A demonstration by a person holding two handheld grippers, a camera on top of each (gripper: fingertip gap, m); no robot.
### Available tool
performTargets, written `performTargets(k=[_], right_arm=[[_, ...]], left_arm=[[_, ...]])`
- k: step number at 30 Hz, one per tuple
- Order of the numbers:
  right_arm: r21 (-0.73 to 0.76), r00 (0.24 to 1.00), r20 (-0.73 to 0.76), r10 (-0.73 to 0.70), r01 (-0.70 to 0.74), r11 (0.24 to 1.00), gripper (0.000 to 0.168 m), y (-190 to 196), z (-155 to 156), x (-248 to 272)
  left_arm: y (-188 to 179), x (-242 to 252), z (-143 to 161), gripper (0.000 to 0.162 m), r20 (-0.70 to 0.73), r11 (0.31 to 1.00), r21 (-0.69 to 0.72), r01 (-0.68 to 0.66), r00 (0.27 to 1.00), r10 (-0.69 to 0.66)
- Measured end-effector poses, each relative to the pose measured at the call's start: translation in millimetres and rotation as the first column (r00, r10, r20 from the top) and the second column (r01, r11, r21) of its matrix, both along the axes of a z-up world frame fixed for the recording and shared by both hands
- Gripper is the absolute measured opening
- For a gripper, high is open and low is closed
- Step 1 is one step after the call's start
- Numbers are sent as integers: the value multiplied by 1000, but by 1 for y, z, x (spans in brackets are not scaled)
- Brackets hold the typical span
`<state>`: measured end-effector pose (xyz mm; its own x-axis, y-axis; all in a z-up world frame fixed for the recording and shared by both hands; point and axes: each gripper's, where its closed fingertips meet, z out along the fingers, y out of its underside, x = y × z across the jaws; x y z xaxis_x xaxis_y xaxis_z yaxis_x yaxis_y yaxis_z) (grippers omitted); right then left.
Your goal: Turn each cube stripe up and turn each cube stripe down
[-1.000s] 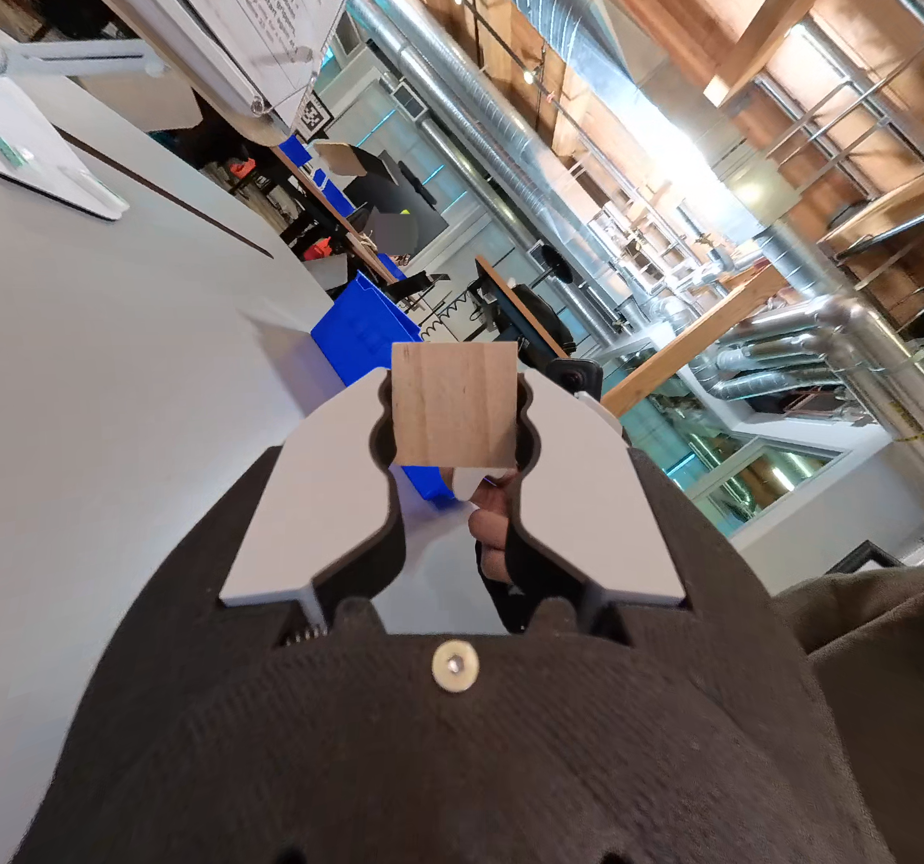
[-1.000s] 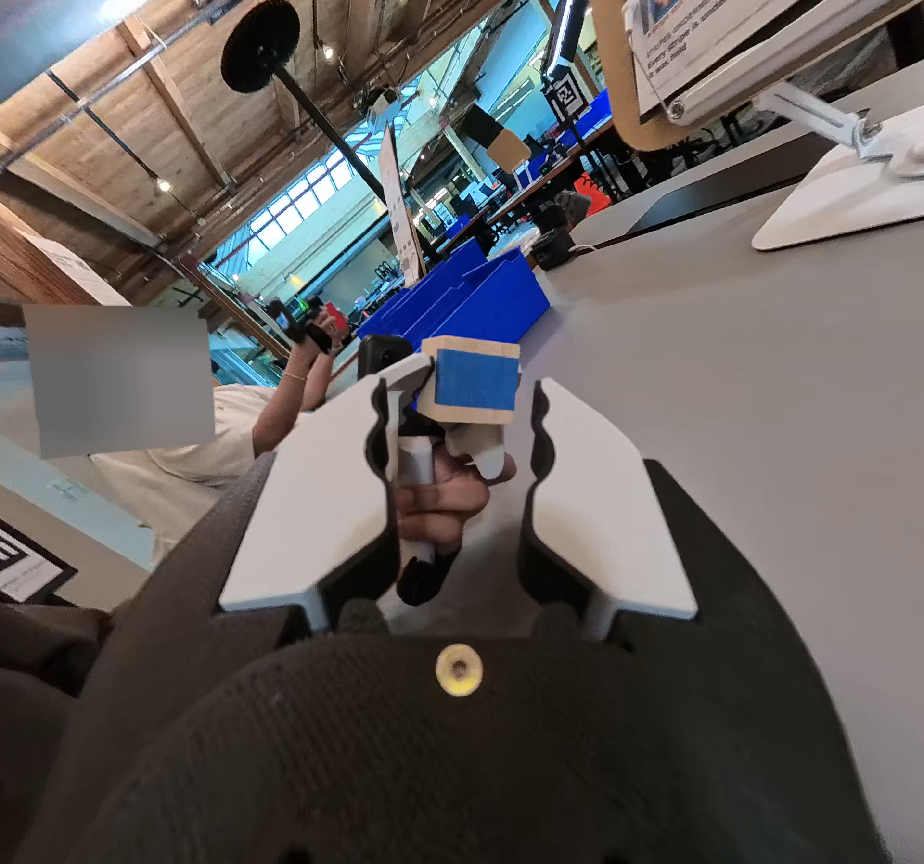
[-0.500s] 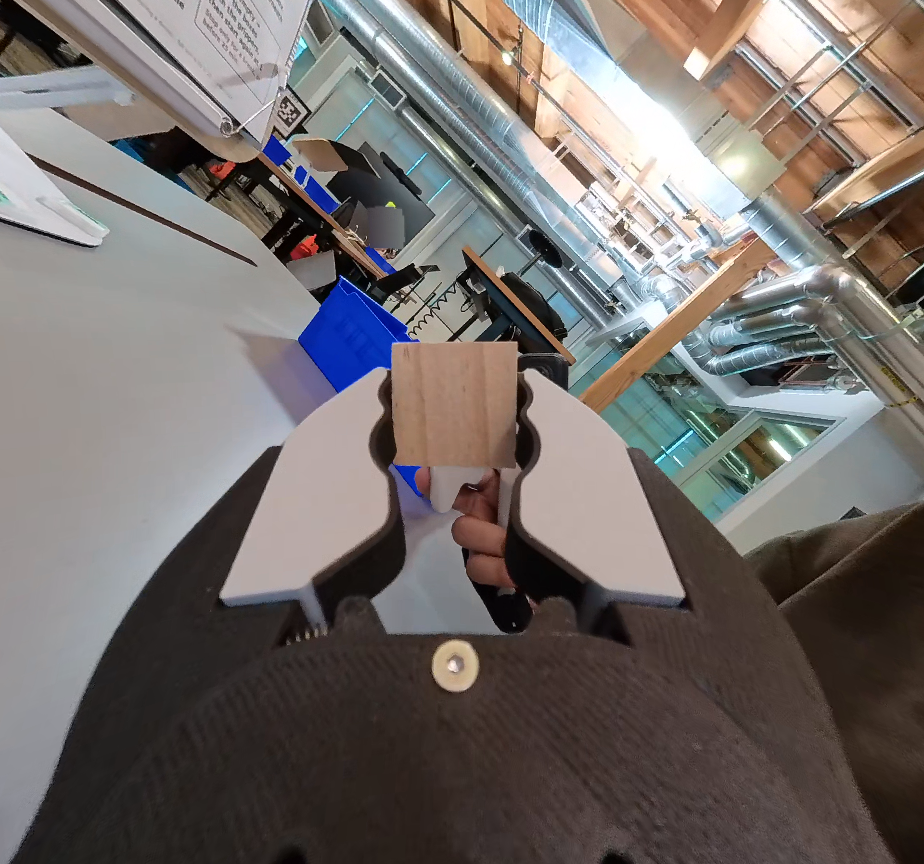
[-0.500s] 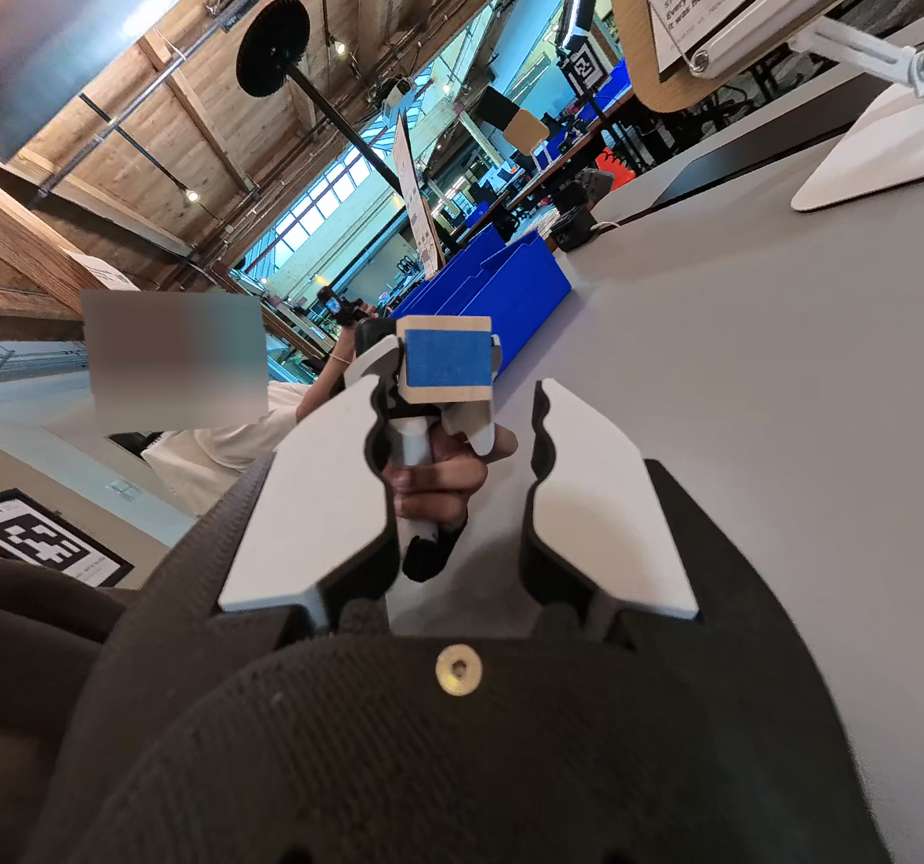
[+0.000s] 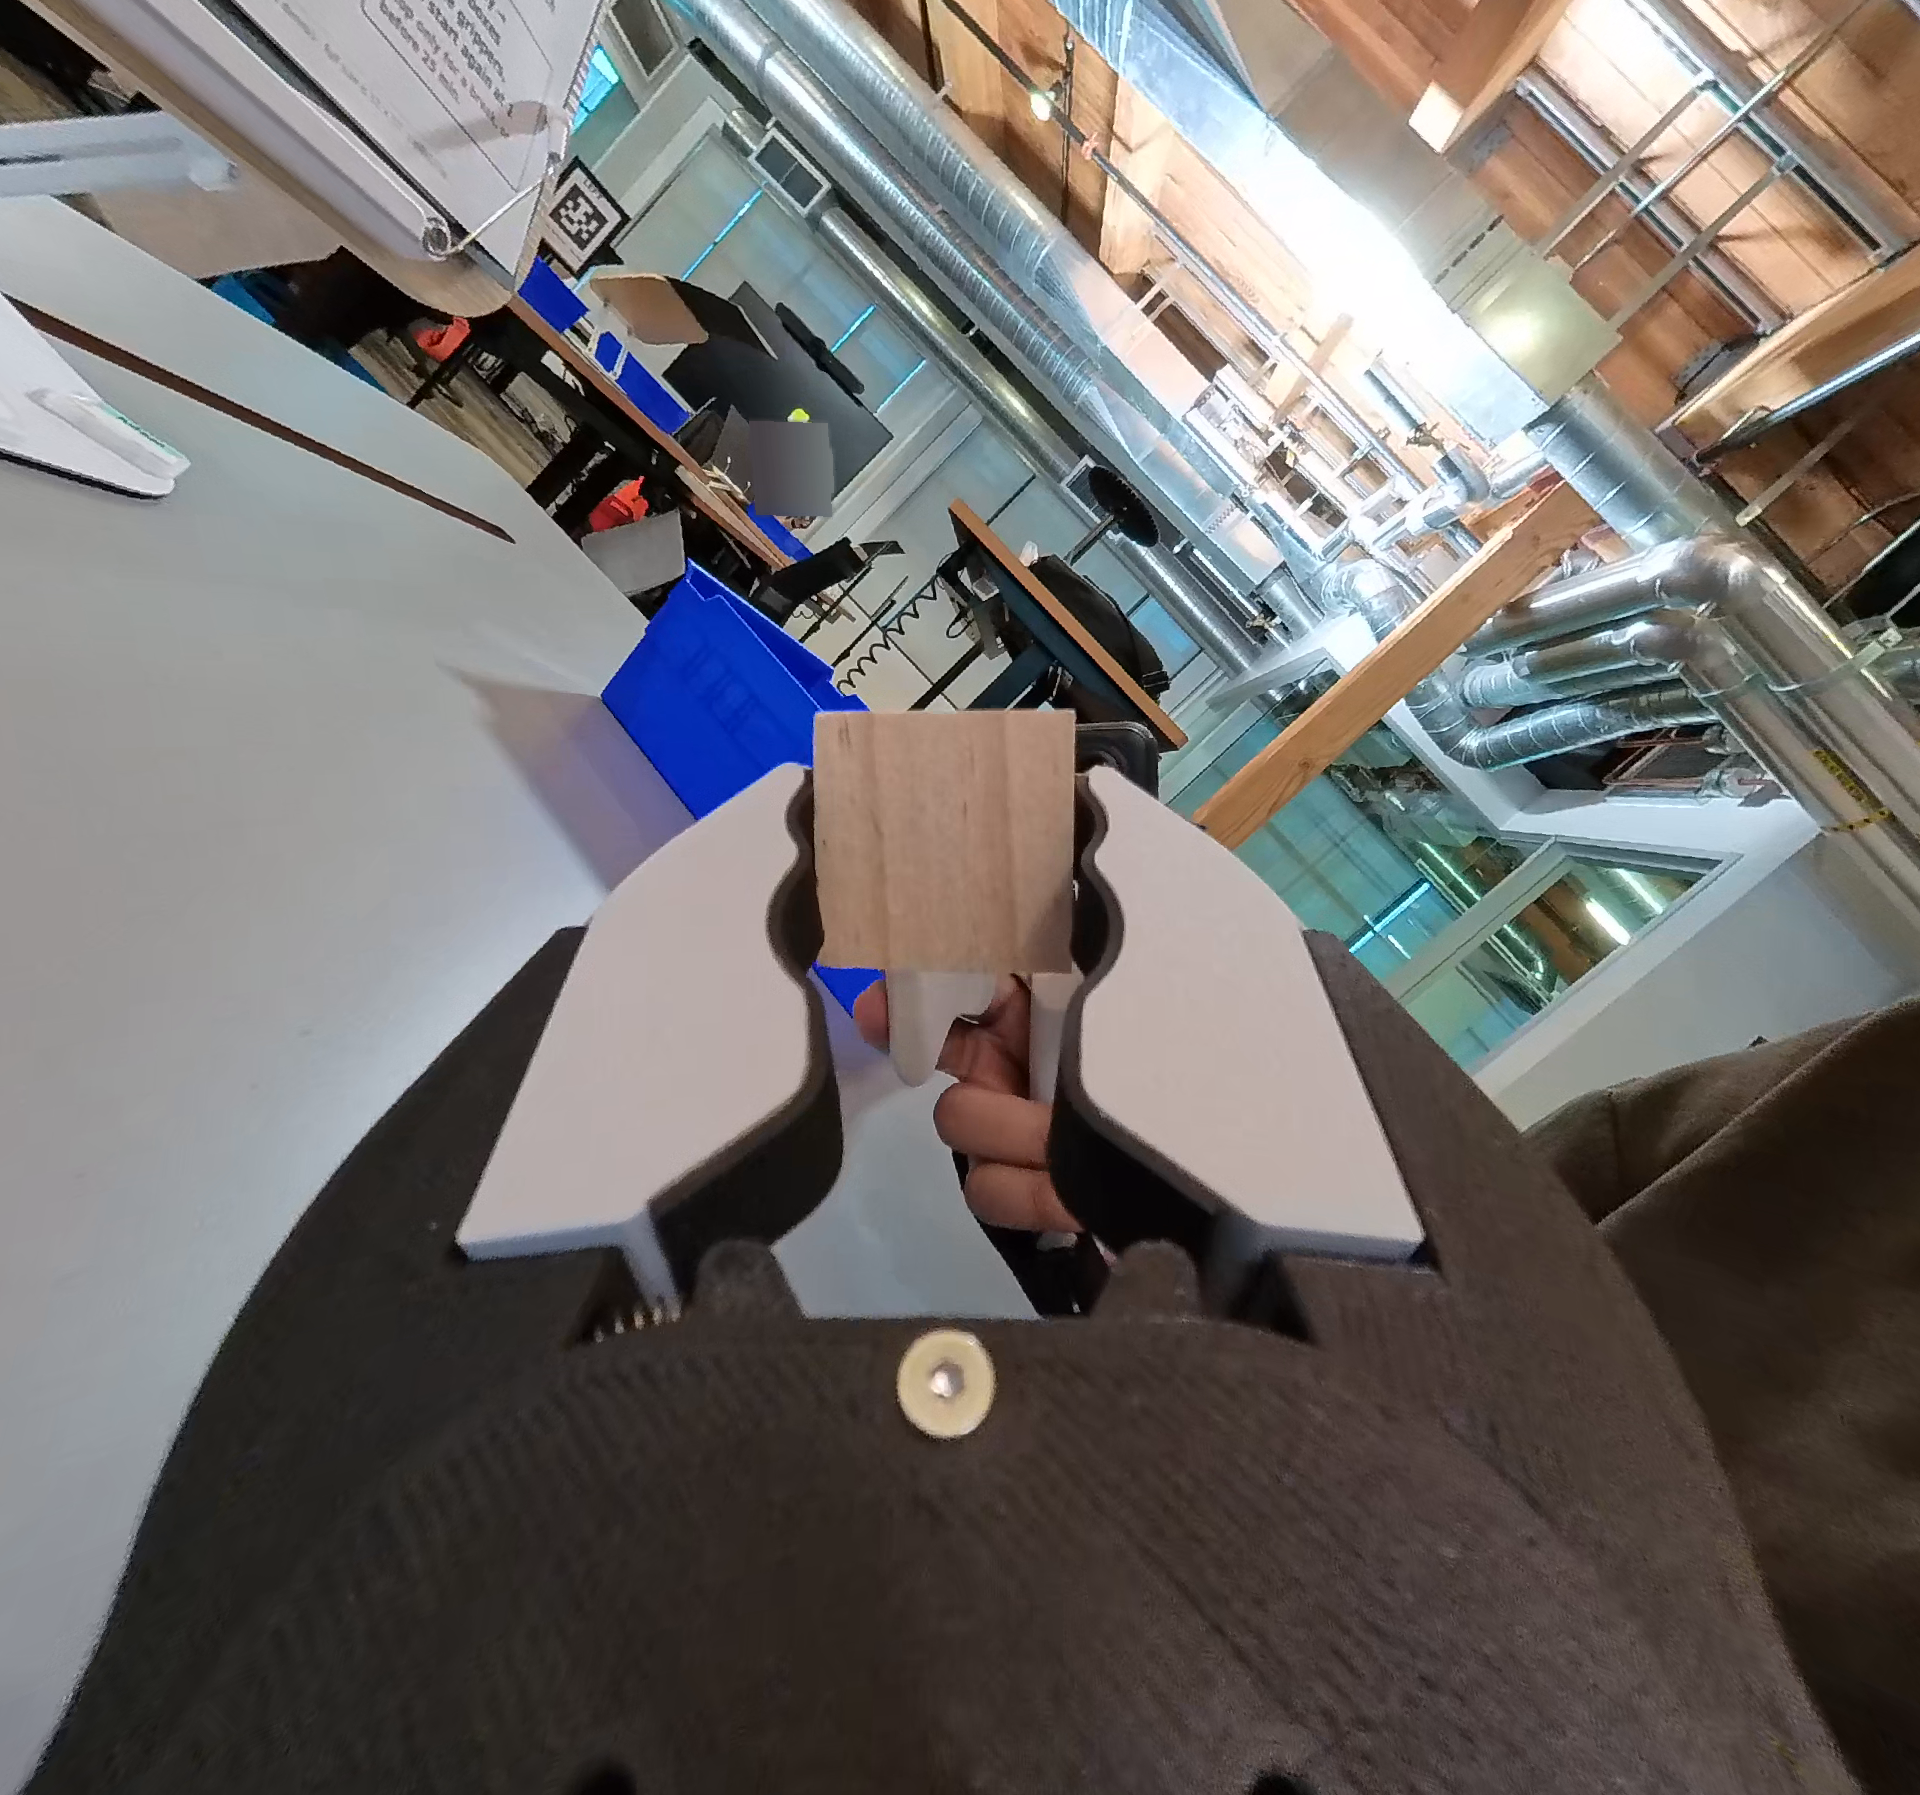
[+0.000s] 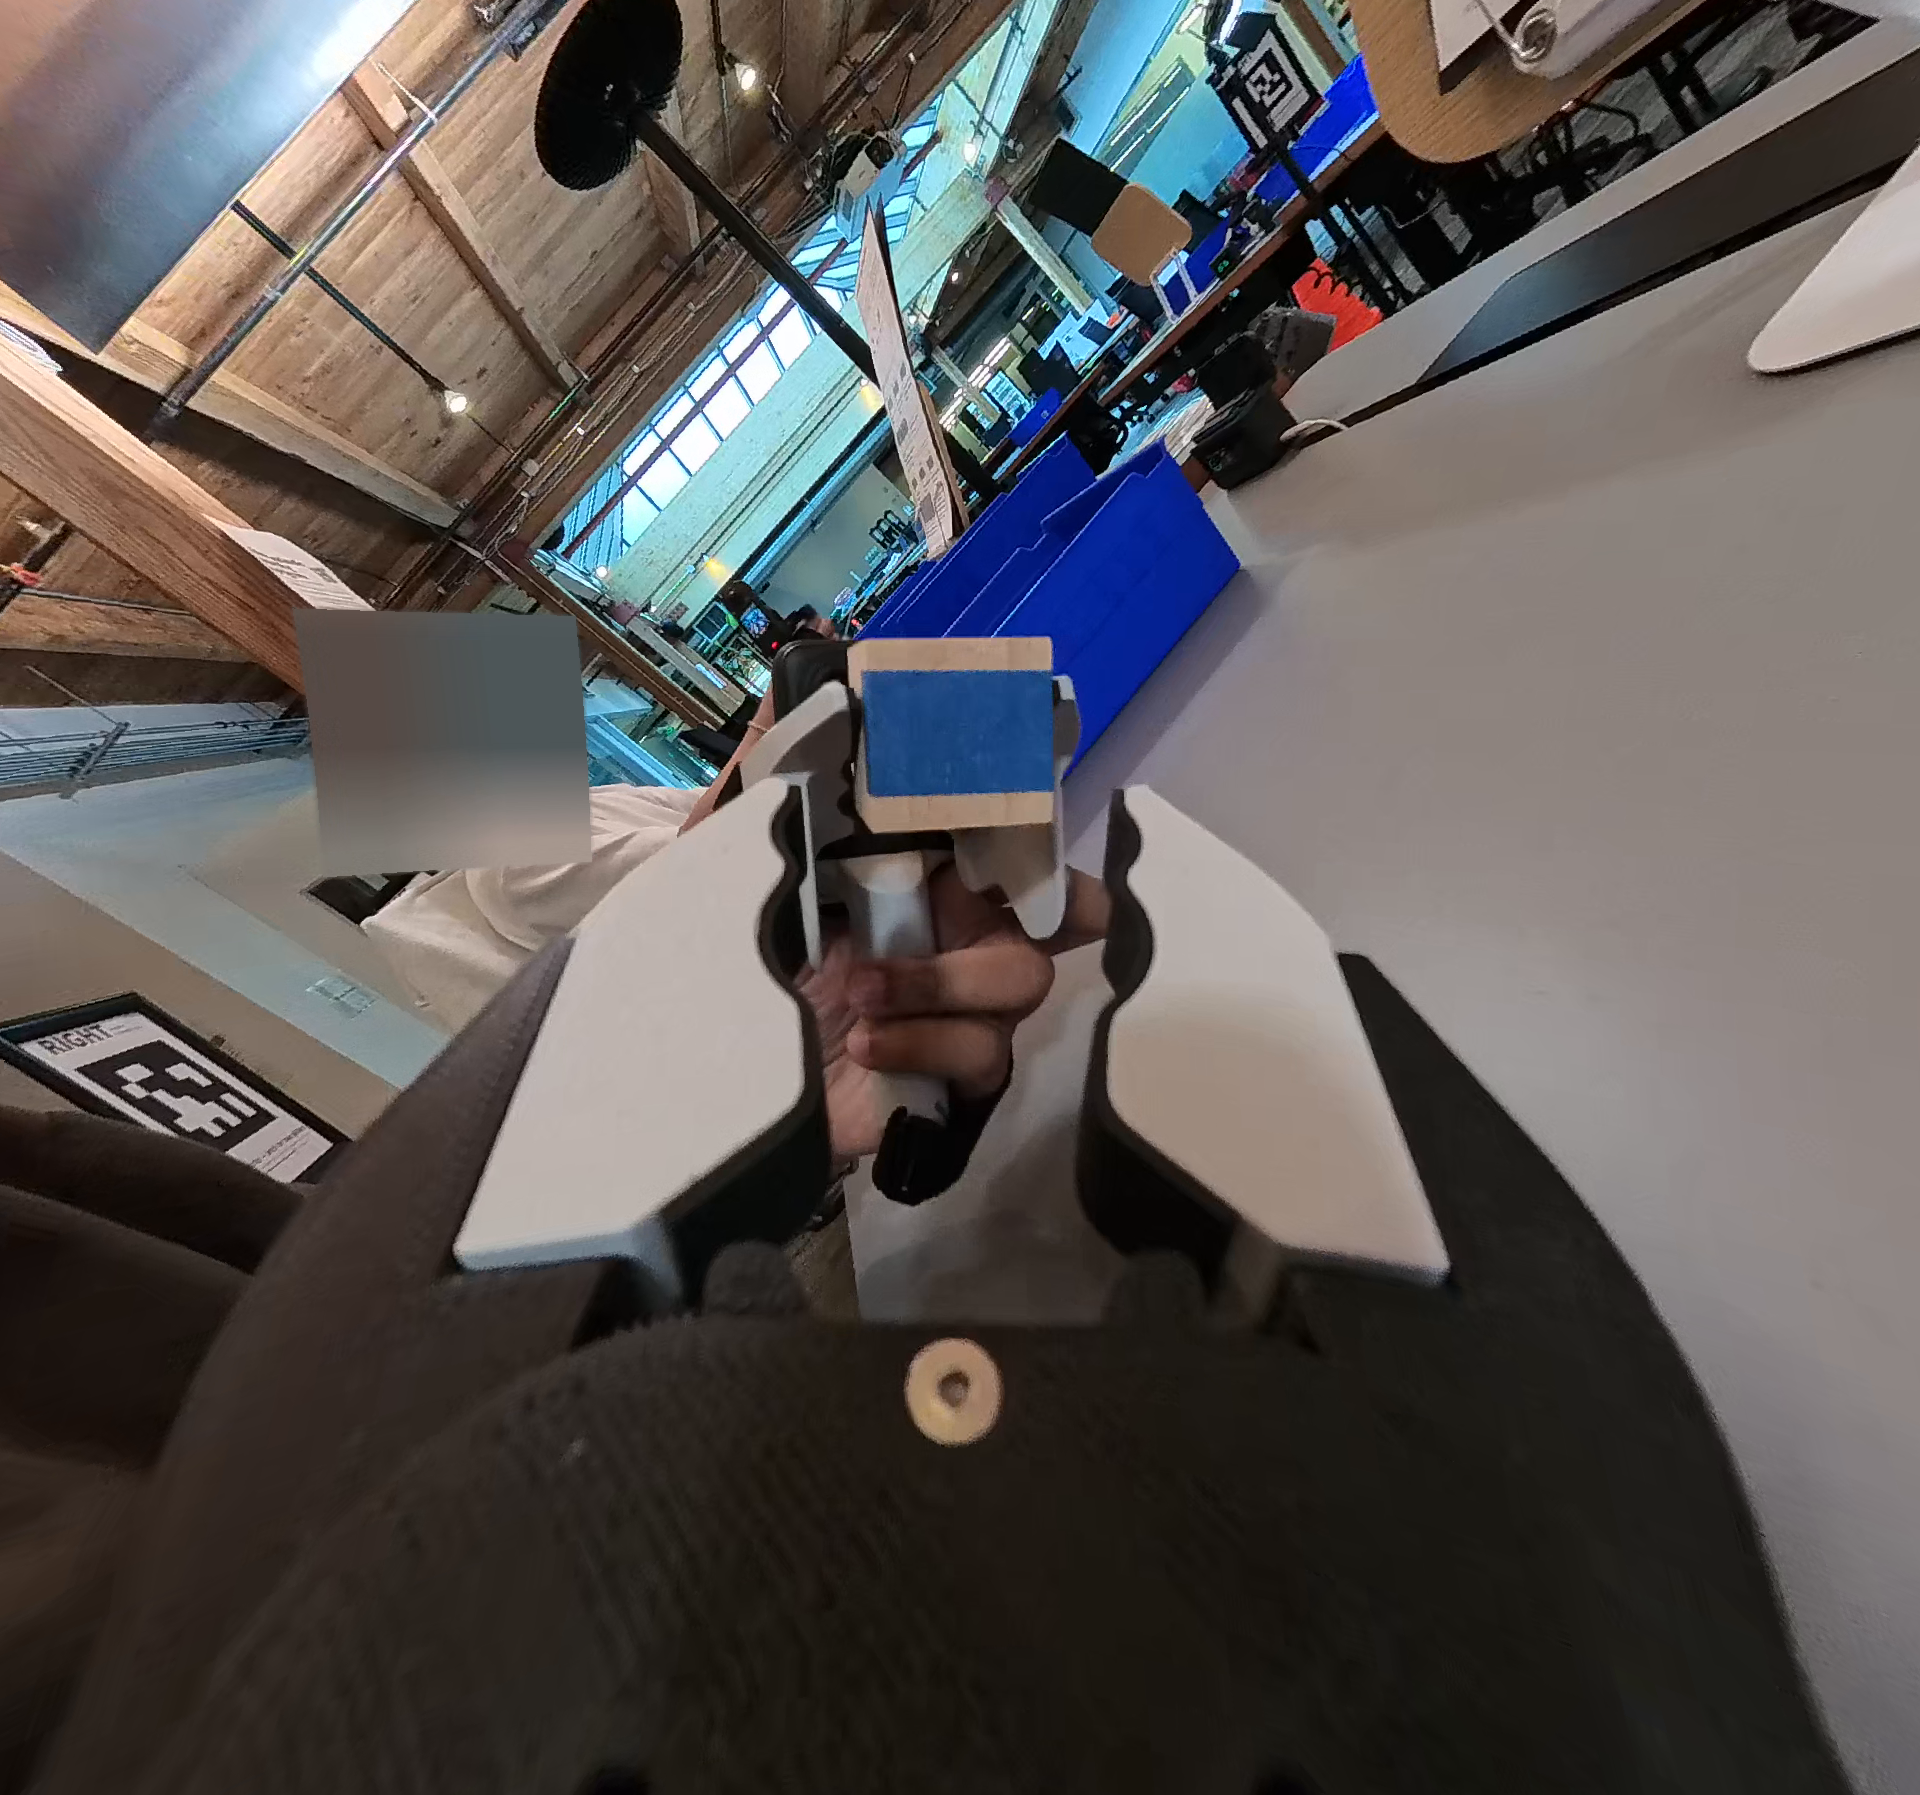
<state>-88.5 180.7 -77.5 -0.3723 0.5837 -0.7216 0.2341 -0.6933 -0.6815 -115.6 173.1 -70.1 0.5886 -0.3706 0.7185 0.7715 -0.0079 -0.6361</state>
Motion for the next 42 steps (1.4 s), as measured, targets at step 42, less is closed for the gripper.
performTargets(k=[42], right_arm=[[-81, 998, 5, 60, -59, 995, 55, -12, -3, -3]], left_arm=[[1, 17, 4, 46, 37, 996, 40, 76, 996, -77]])
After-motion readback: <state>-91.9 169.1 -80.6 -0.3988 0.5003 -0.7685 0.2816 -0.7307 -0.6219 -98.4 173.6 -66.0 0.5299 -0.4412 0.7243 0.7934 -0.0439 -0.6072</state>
